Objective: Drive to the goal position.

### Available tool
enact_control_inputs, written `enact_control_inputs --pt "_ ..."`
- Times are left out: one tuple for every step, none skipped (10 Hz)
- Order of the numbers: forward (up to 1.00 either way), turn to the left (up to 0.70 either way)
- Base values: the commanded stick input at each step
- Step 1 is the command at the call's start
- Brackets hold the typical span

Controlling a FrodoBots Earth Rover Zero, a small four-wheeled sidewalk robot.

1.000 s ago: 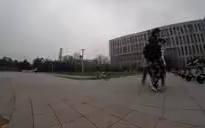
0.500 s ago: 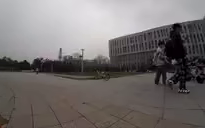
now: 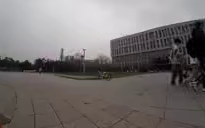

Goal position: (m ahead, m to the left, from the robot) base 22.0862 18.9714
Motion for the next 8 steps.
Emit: enact_control_inputs --pt "0.00 0.70" --pt "0.00 0.70" --pt "0.00 0.70" --pt "0.00 0.70" --pt "0.00 0.70" --pt "0.00 0.70" --pt "0.00 0.70" --pt "0.00 0.70"
